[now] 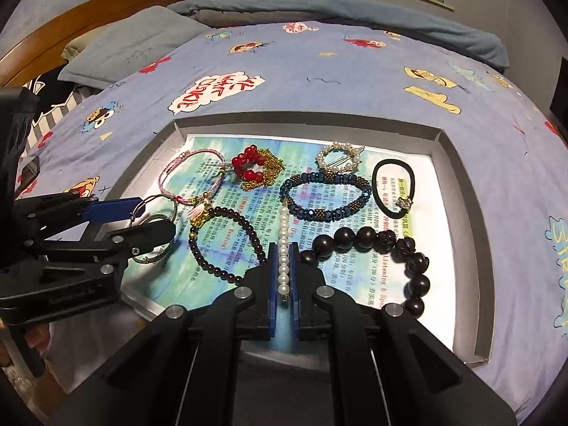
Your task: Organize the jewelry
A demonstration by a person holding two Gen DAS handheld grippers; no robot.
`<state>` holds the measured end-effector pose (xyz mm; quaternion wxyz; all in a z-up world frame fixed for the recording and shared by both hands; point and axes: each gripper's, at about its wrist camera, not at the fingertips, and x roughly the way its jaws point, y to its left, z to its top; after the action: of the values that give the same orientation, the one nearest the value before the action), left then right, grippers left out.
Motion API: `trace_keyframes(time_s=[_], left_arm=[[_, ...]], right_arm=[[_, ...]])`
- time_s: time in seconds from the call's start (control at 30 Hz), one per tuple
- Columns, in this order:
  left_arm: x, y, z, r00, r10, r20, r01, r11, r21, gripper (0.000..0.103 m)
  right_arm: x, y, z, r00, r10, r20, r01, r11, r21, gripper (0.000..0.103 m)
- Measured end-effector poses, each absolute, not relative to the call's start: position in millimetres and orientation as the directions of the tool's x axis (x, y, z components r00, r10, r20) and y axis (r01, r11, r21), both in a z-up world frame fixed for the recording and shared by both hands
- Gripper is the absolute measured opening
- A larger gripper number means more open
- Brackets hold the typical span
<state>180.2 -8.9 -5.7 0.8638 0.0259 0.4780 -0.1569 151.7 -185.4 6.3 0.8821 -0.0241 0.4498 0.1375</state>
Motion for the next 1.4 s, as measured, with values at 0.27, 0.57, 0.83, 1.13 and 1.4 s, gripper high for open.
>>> trace_keyframes(time_s=[0.27,0.57,0.83,1.13,1.4], left_arm=[[182.4,-10.0,-11.6,0.484,-0.242,-0.841,0.291,0.951,-0.106,0.050],[181.3,-10.0,-8.3,0.495,-0.243,-0.834,0.289,0.952,-0.105,0.062],[165.0,-8.2,12.5,0.544,-0.240,-0.804,0.290,0.953,-0.088,0.076],[123.6,-3.6,36.7,0.599,-0.249,-0.761,0.301,0.951,-0.075,0.091],[86.1,5.4,37.2,0.612,-0.228,-0.757,0.255,0.963,-0.084,0.094]], right_arm=[[153.0,-183.2,3.0,0.535,0.235,-0.812,-0.266,0.959,0.102,0.006],[149.9,-184.2,5.0,0.537,0.239,-0.809,-0.269,0.958,0.105,0.007],[127.3,-192.8,24.9,0.592,0.226,-0.774,-0.271,0.960,0.072,0.033],[86.1,-231.1,45.7,0.646,0.214,-0.733,-0.226,0.970,0.084,0.068],[53.3,-265.7,46.9,0.670,0.181,-0.720,-0.156,0.982,0.102,0.097]])
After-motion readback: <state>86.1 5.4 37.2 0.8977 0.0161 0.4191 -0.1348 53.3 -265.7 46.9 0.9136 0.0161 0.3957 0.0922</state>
